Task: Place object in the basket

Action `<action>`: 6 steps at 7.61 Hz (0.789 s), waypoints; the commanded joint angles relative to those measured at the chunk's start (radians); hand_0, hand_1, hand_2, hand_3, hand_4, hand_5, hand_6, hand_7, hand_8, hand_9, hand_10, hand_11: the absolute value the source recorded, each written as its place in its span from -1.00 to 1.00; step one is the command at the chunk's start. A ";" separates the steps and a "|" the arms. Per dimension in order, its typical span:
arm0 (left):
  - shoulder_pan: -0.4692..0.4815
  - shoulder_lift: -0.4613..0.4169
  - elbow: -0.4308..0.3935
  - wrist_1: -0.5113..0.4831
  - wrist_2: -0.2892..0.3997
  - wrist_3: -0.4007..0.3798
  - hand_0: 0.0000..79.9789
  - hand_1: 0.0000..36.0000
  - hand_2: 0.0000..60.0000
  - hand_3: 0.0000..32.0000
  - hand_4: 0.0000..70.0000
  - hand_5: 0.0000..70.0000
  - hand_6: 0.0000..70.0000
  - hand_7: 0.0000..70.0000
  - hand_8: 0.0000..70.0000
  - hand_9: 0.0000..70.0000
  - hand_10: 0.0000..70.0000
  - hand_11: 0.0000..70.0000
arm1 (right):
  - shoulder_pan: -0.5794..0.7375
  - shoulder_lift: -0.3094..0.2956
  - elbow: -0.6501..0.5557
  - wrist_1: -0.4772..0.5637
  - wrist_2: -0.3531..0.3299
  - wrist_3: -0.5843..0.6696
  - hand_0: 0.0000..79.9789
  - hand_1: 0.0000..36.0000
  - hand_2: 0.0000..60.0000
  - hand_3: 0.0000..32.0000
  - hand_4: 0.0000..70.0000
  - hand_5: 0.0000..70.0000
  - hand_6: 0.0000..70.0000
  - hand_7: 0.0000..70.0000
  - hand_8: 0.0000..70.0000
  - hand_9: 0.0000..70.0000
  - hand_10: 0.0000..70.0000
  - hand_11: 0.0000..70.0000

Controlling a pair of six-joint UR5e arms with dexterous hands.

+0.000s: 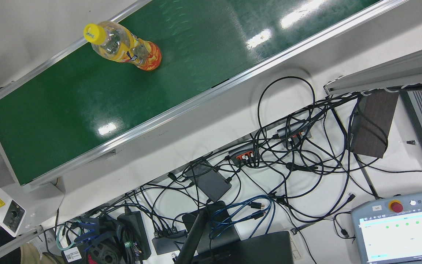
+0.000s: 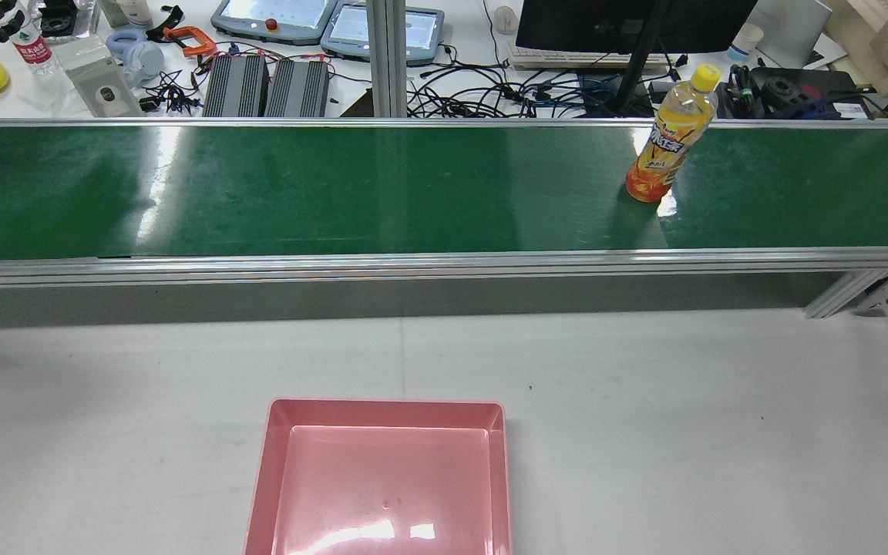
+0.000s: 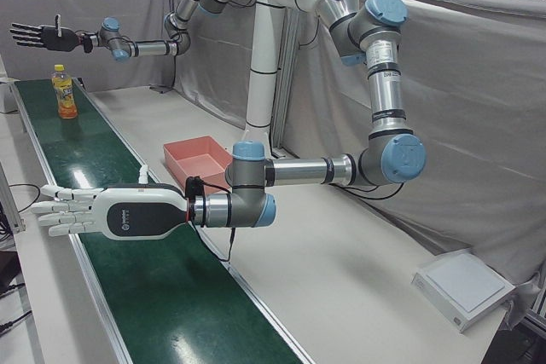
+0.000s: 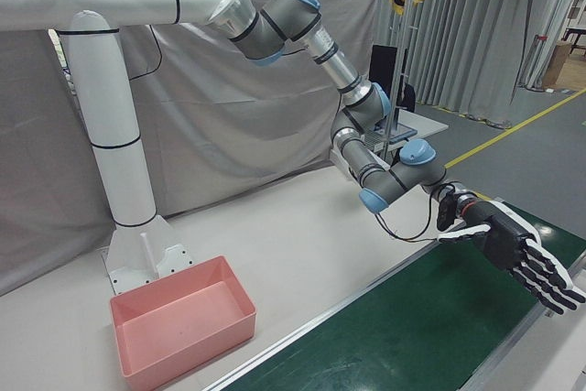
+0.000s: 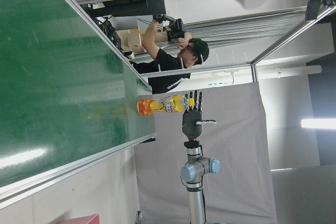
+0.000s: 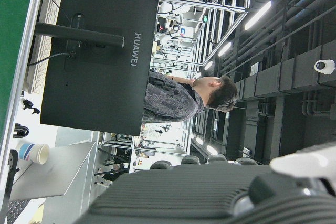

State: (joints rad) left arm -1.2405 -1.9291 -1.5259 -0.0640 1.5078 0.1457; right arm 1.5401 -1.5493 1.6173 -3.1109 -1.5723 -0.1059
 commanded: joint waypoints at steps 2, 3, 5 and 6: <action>0.001 0.007 -0.003 0.001 0.000 0.000 0.86 -0.25 -1.00 -1.00 -0.98 -0.57 -1.00 -1.00 -1.00 -1.00 -1.00 -0.94 | 0.000 0.002 0.000 0.000 0.000 0.000 -1.00 -1.00 -1.00 -1.00 -1.00 -1.00 -1.00 -1.00 -1.00 -1.00 -1.00 -1.00; 0.000 0.007 -0.003 0.001 -0.001 0.000 0.86 -0.25 -1.00 -1.00 -0.97 -0.55 -1.00 -1.00 -1.00 -1.00 -1.00 -0.93 | 0.000 0.000 0.000 0.000 0.000 0.000 -1.00 -1.00 -1.00 -1.00 -1.00 -1.00 -1.00 -1.00 -1.00 -1.00 -1.00 -1.00; -0.002 0.007 -0.005 0.000 -0.001 -0.009 0.87 -0.25 -1.00 -1.00 -0.97 -0.56 -1.00 -1.00 -1.00 -1.00 -1.00 -0.93 | 0.000 0.002 0.001 0.000 0.000 0.000 -1.00 -1.00 -1.00 -1.00 -1.00 -1.00 -1.00 -1.00 -1.00 -1.00 -1.00 -1.00; -0.002 0.007 -0.008 0.000 -0.003 -0.014 0.88 -0.25 -1.00 -1.00 -0.97 -0.57 -1.00 -1.00 -1.00 -1.00 -1.00 -0.93 | 0.000 0.002 0.003 0.000 0.000 0.000 -1.00 -1.00 -1.00 -1.00 -1.00 -1.00 -1.00 -1.00 -1.00 -1.00 -1.00 -1.00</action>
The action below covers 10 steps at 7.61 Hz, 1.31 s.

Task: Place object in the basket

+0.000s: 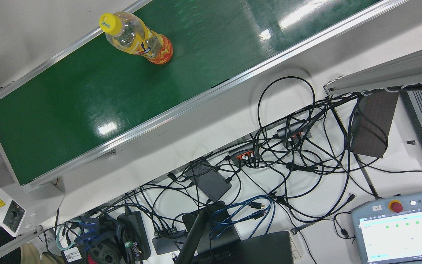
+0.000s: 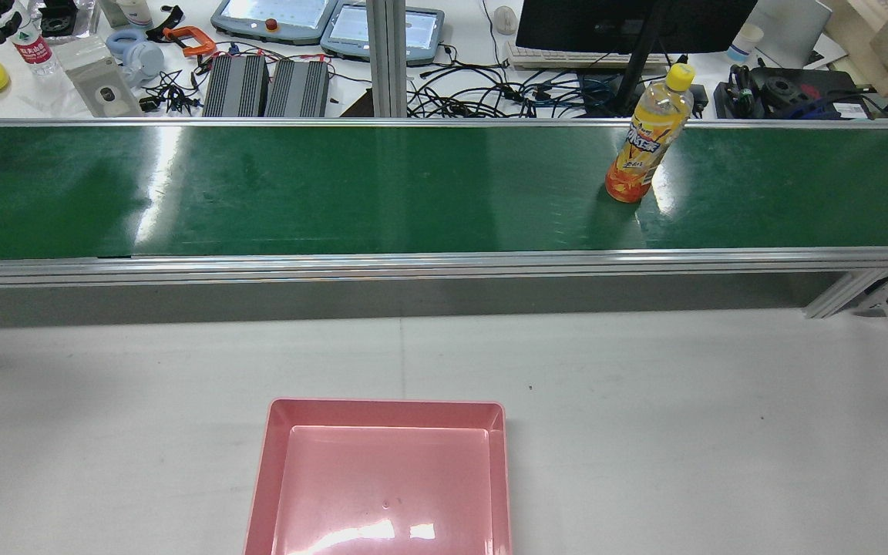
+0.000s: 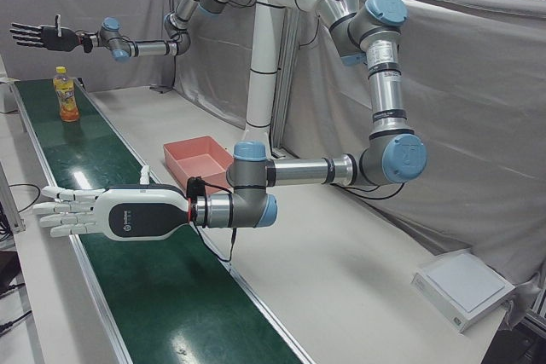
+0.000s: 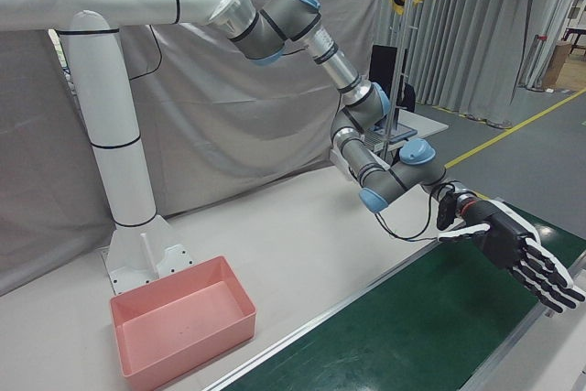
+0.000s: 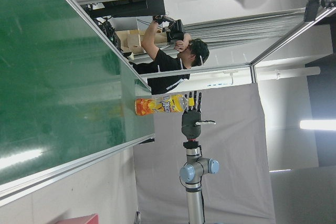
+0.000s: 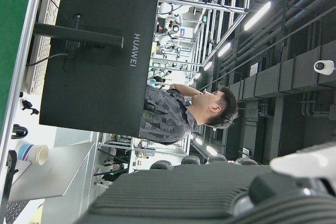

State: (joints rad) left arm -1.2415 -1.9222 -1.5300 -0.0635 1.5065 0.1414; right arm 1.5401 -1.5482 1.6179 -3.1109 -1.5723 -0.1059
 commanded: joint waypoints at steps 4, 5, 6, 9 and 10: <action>-0.001 0.019 -0.038 0.001 0.000 -0.011 0.87 -0.25 -1.00 -1.00 -0.97 -0.57 -1.00 -1.00 -1.00 -1.00 -1.00 -0.93 | 0.000 0.000 0.000 0.000 0.000 0.000 -1.00 -1.00 -1.00 -1.00 -1.00 -1.00 -1.00 -1.00 -1.00 -1.00 -1.00 -1.00; -0.003 0.019 -0.041 0.001 0.000 -0.011 0.90 -0.23 -1.00 -1.00 -0.96 -0.53 -1.00 -1.00 -1.00 -1.00 -1.00 -0.94 | 0.000 -0.001 -0.001 0.000 0.000 0.000 -1.00 -1.00 -1.00 -1.00 -1.00 -1.00 -1.00 -1.00 -1.00 -1.00 -1.00 -1.00; -0.006 0.019 -0.041 0.001 0.000 -0.011 0.93 -0.23 -1.00 -1.00 -0.96 -0.52 -1.00 -1.00 -1.00 -1.00 -1.00 -0.93 | -0.002 -0.001 -0.003 0.000 0.000 0.000 -1.00 -1.00 -1.00 -1.00 -1.00 -1.00 -1.00 -1.00 -1.00 -1.00 -1.00 -1.00; 0.000 0.022 -0.038 0.002 0.000 -0.009 0.93 -0.22 -1.00 -1.00 -0.96 -0.50 -1.00 -1.00 -1.00 -1.00 -1.00 -0.94 | -0.002 0.000 -0.001 0.000 0.000 0.000 -1.00 -1.00 -1.00 -1.00 -1.00 -1.00 -1.00 -1.00 -1.00 -1.00 -1.00 -1.00; 0.005 0.022 -0.036 0.008 0.000 -0.005 0.92 -0.23 -1.00 -1.00 -0.96 -0.50 -1.00 -1.00 -1.00 -1.00 -0.99 -0.92 | -0.002 0.000 -0.001 0.000 0.000 0.000 -1.00 -1.00 -1.00 -1.00 -1.00 -1.00 -1.00 -1.00 -1.00 -1.00 -1.00 -1.00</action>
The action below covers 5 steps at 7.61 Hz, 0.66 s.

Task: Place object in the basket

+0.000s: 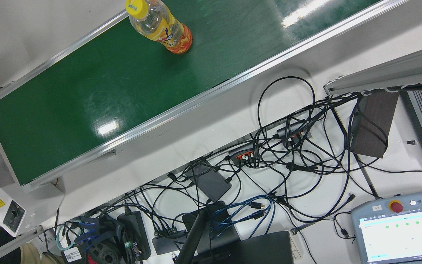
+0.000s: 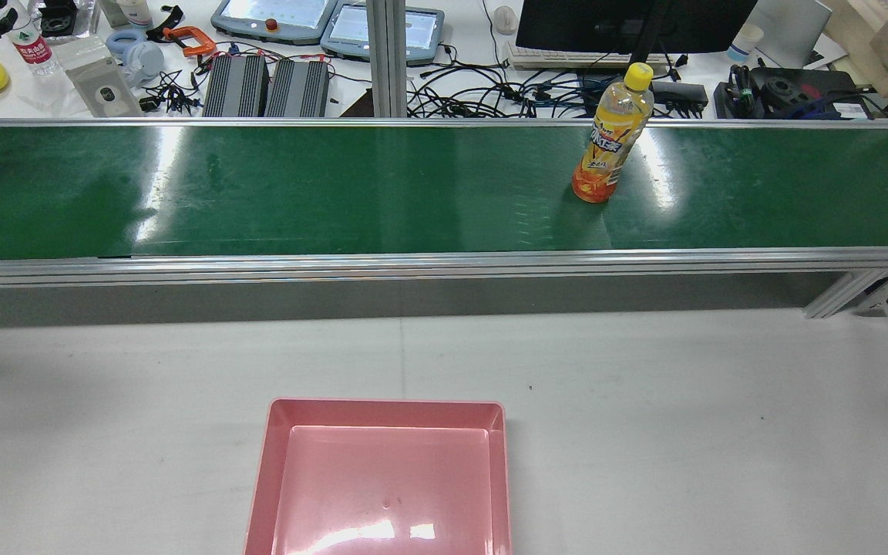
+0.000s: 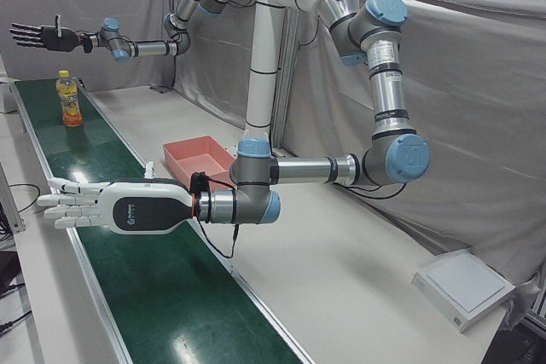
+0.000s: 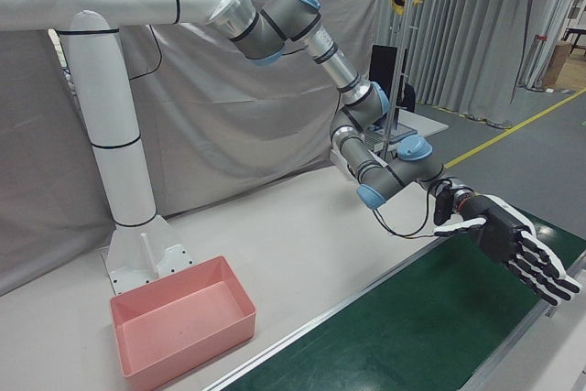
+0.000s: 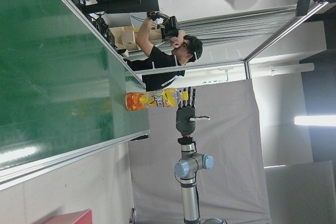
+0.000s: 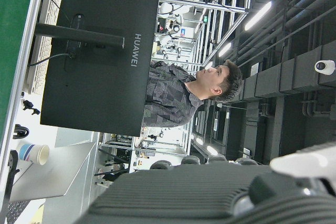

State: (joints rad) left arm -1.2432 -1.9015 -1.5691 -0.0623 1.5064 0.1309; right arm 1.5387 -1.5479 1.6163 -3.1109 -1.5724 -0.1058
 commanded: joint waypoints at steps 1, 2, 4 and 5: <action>0.008 0.001 0.001 0.007 0.000 0.006 0.89 -0.24 -1.00 -1.00 -0.96 -0.49 -1.00 -1.00 -1.00 -1.00 -0.99 -0.91 | 0.000 0.000 0.001 0.000 0.000 0.000 -1.00 -1.00 -1.00 -1.00 -1.00 -1.00 -1.00 -1.00 -1.00 -1.00 -1.00 -1.00; 0.005 0.001 0.000 0.007 0.000 0.004 0.88 -0.24 -1.00 -1.00 -0.97 -0.48 -1.00 -1.00 -1.00 -1.00 -0.99 -0.92 | 0.001 0.000 0.001 0.000 0.000 0.000 -1.00 -1.00 -1.00 -1.00 -1.00 -1.00 -1.00 -1.00 -1.00 -1.00 -1.00 -1.00; 0.005 0.001 -0.003 0.007 0.000 0.001 0.87 -0.24 -1.00 -1.00 -0.97 -0.49 -1.00 -1.00 -1.00 -1.00 -1.00 -0.93 | 0.001 -0.001 0.002 0.000 0.000 0.000 -1.00 -1.00 -1.00 -1.00 -1.00 -1.00 -1.00 -1.00 -1.00 -1.00 -1.00 -1.00; 0.007 -0.001 -0.003 0.007 0.000 0.001 0.86 -0.25 -1.00 -1.00 -0.97 -0.50 -1.00 -1.00 -1.00 -1.00 -0.99 -0.92 | 0.001 -0.001 0.001 0.000 0.000 0.000 -1.00 -1.00 -1.00 -1.00 -1.00 -1.00 -1.00 -1.00 -1.00 -1.00 -1.00 -1.00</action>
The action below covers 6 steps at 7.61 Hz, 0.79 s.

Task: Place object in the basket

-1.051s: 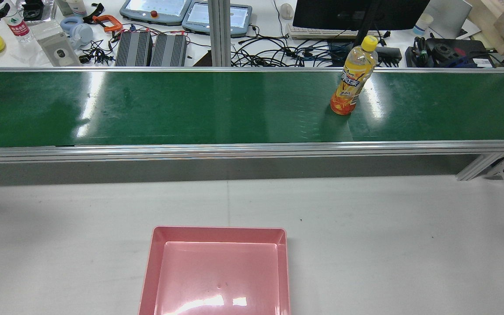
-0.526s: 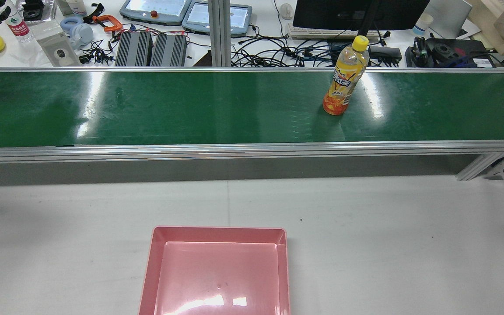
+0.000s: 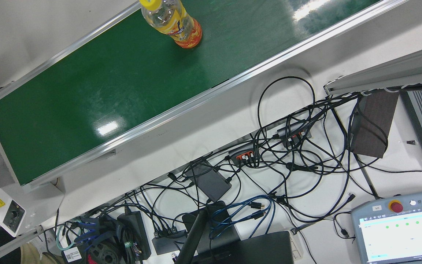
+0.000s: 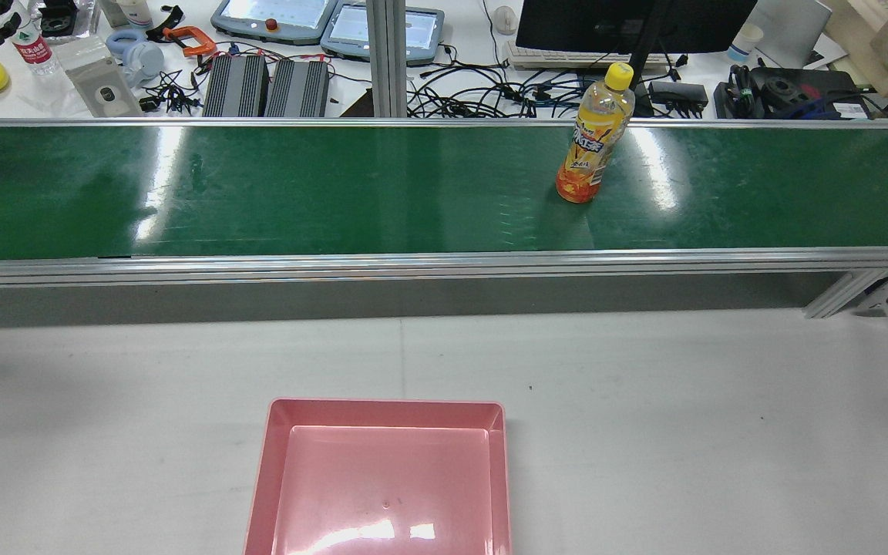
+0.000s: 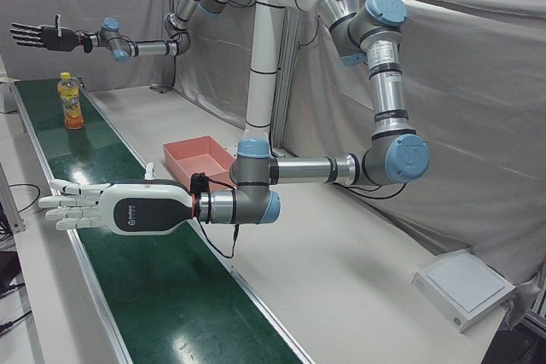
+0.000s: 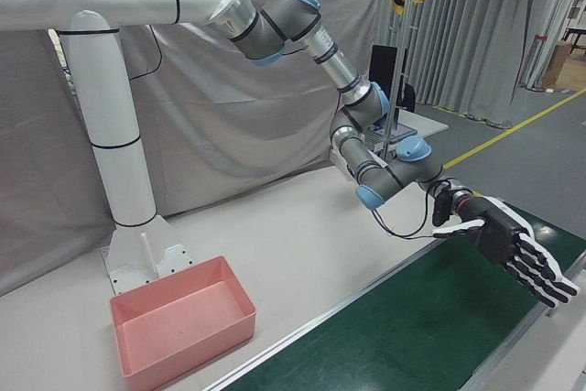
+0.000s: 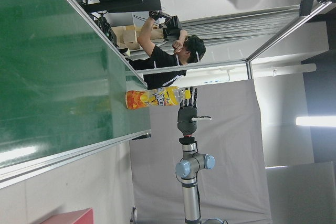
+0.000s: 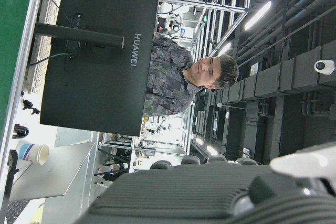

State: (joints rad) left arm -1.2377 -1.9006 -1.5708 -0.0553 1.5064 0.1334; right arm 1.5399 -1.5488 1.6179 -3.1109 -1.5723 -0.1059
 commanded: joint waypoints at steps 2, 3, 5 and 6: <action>-0.002 -0.002 -0.001 0.000 0.000 -0.001 0.91 -0.23 -1.00 -1.00 -0.96 -0.49 -1.00 -1.00 -1.00 -1.00 -1.00 -0.93 | -0.001 0.001 -0.001 0.000 0.000 0.000 -1.00 -1.00 -1.00 -1.00 -1.00 -1.00 -1.00 -1.00 -1.00 -1.00 -1.00 -1.00; -0.006 -0.002 -0.001 0.000 0.000 -0.001 0.91 -0.23 -1.00 -1.00 -0.96 -0.47 -1.00 -1.00 -1.00 -1.00 -0.99 -0.92 | -0.001 0.000 -0.003 0.000 0.000 0.000 -1.00 -1.00 -1.00 -1.00 -1.00 -1.00 -1.00 -1.00 -1.00 -1.00 -1.00 -1.00; 0.003 0.000 0.003 0.005 0.000 0.005 0.92 -0.23 -1.00 -1.00 -0.97 -0.49 -1.00 -1.00 -1.00 -1.00 -1.00 -0.94 | 0.000 -0.001 0.000 0.000 0.000 0.000 -1.00 -1.00 -1.00 -1.00 -1.00 -1.00 -1.00 -1.00 -1.00 -1.00 -1.00 -1.00; 0.003 -0.002 0.003 0.006 0.000 0.005 0.89 -0.23 -1.00 -1.00 -0.97 -0.46 -1.00 -1.00 -1.00 -1.00 -0.99 -0.92 | 0.000 -0.001 -0.001 0.000 0.000 0.000 -1.00 -1.00 -1.00 -1.00 -1.00 -1.00 -1.00 -1.00 -1.00 -1.00 -1.00 -1.00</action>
State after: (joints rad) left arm -1.2376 -1.9011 -1.5694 -0.0533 1.5064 0.1350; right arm 1.5396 -1.5492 1.6171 -3.1109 -1.5723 -0.1059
